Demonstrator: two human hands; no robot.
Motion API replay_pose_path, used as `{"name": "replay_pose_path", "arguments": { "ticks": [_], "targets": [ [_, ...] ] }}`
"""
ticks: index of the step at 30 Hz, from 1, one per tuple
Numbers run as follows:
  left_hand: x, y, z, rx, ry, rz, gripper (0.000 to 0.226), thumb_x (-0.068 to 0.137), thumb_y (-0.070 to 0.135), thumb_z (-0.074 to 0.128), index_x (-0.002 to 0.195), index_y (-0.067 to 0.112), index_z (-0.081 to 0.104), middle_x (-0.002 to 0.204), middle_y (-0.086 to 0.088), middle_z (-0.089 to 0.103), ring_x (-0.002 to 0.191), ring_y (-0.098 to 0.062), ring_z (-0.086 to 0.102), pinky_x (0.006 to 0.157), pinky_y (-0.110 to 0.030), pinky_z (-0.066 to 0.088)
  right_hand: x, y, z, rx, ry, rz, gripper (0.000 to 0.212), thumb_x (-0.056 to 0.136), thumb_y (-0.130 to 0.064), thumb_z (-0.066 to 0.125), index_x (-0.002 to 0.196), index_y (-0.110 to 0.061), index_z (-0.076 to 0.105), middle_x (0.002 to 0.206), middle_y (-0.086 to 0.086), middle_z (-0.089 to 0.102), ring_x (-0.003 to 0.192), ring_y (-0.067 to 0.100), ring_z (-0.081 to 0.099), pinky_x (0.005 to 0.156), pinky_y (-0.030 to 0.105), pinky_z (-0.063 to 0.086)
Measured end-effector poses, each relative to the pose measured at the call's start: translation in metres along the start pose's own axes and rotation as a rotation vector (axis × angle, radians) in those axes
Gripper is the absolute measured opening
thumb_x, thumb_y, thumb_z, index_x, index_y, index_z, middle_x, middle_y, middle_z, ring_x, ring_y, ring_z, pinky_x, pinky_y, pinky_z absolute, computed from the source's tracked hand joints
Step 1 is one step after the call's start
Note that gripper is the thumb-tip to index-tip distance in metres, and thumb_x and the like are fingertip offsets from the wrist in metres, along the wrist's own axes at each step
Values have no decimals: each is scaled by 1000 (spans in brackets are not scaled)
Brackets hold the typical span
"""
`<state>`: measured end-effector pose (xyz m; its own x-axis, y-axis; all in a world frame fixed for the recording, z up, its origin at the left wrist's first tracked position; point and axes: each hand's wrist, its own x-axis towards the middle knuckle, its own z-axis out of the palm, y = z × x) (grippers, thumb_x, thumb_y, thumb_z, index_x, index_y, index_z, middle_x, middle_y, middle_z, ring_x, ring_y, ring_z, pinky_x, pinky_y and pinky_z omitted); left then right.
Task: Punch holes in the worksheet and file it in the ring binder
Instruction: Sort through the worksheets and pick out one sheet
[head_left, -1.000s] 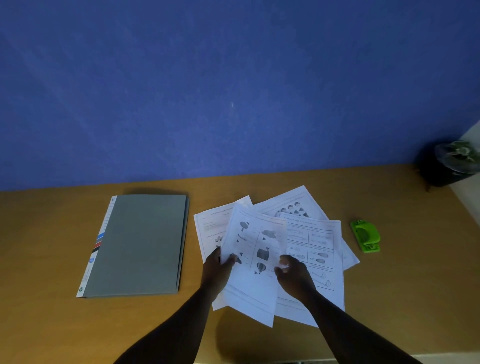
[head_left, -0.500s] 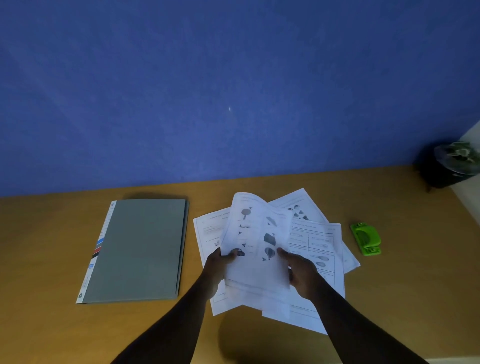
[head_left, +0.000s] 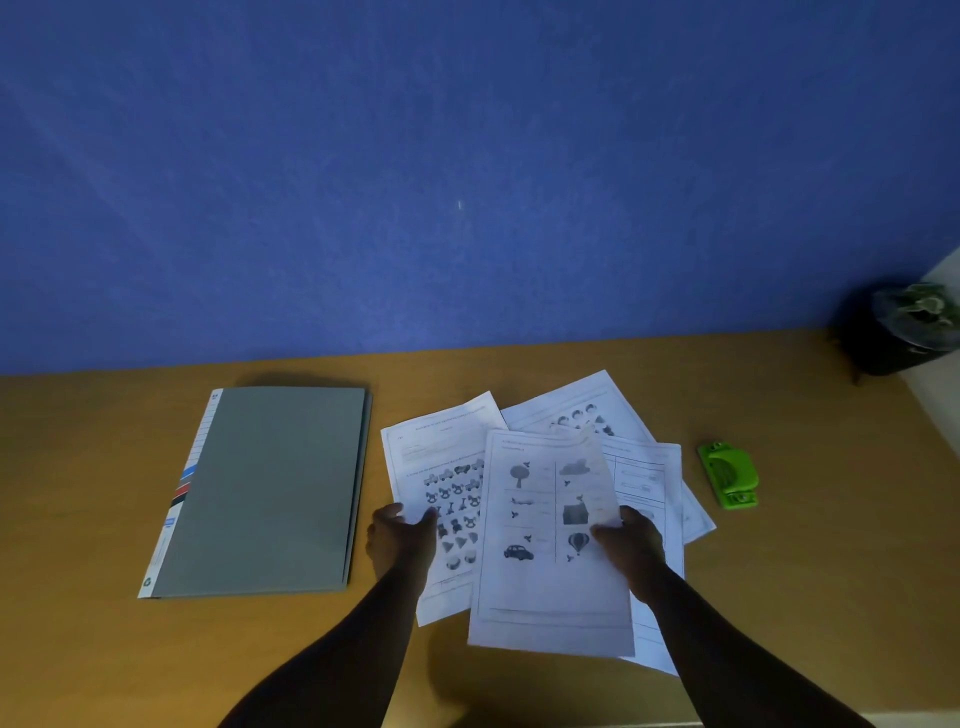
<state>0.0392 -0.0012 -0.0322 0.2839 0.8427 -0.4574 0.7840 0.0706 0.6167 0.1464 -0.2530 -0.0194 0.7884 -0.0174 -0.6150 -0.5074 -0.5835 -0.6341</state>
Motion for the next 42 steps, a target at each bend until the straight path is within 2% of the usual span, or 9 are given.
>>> {"name": "replay_pose_path", "arguments": {
  "ticks": [7, 14, 18, 20, 24, 29, 32, 37, 42],
  "targets": [
    [-3, -3, 13, 298, 35, -36, 109, 57, 57, 88, 139, 7, 35, 141, -17, 37, 129, -36, 38, 96, -49, 45, 3, 12, -1, -48, -57, -28, 17, 87, -11, 62, 102, -15, 56, 101, 5, 62, 91, 20, 58, 67, 27, 52],
    [-3, -2, 19, 346, 28, -21, 111, 57, 54, 90, 138, 4, 32, 140, -20, 34, 126, -38, 39, 94, -47, 48, 8, 14, 0, -56, -70, -39, 20, 89, -13, 57, 108, -18, 57, 106, 3, 63, 95, 22, 59, 69, 28, 52],
    [-1, 2, 19, 223, -1, -40, 103, 56, 41, 94, 133, 4, 38, 134, -19, 43, 121, -37, 46, 95, -45, 48, 9, 14, 1, -60, -54, -33, 16, 88, -11, 55, 99, -22, 57, 100, 1, 64, 89, 18, 59, 74, 33, 56],
    [1, 1, 19, 138, -27, -41, 92, 58, 36, 94, 129, 8, 43, 128, -15, 54, 115, -36, 54, 91, -46, 53, 9, 11, 1, -61, -65, -40, 14, 90, -10, 55, 97, -22, 55, 98, 1, 63, 87, 16, 58, 68, 28, 53],
    [2, 1, 18, 5, -77, 21, 49, 86, 31, 72, 127, 11, 55, 125, -11, 64, 108, -33, 63, 89, -42, 56, 10, 4, 0, -43, -78, -40, 11, 91, -13, 56, 96, -22, 54, 97, 2, 62, 88, 17, 57, 64, 24, 47],
    [8, 1, 12, -83, -124, 125, 21, 95, 26, 58, 111, 12, 62, 108, -8, 69, 96, -29, 65, 81, -39, 56, 10, -6, -3, 5, -74, -52, 15, 92, -11, 56, 104, -19, 54, 100, 3, 61, 92, 20, 57, 67, 25, 48],
    [13, 2, 5, -99, -152, 197, 20, 97, 23, 56, 111, 11, 62, 105, -6, 68, 91, -26, 64, 72, -31, 50, 9, -14, -4, 37, -80, -47, 16, 92, -14, 55, 108, -18, 56, 95, 2, 61, 88, 18, 57, 65, 26, 49],
    [17, 5, -2, -156, -161, 283, 8, 97, 20, 58, 102, 14, 60, 101, -7, 68, 93, -28, 66, 75, -35, 55, 7, -29, -3, 119, -111, -54, 17, 94, -21, 58, 110, -19, 55, 92, -2, 60, 85, 16, 57, 63, 26, 50],
    [20, 10, -11, -226, -207, 342, 18, 98, 18, 57, 115, 11, 60, 114, -6, 67, 100, -22, 65, 70, -18, 52, 6, -45, 0, 194, -135, -75, 20, 93, -21, 60, 113, -19, 57, 99, 2, 63, 92, 22, 60, 74, 33, 53]
  ]
}}
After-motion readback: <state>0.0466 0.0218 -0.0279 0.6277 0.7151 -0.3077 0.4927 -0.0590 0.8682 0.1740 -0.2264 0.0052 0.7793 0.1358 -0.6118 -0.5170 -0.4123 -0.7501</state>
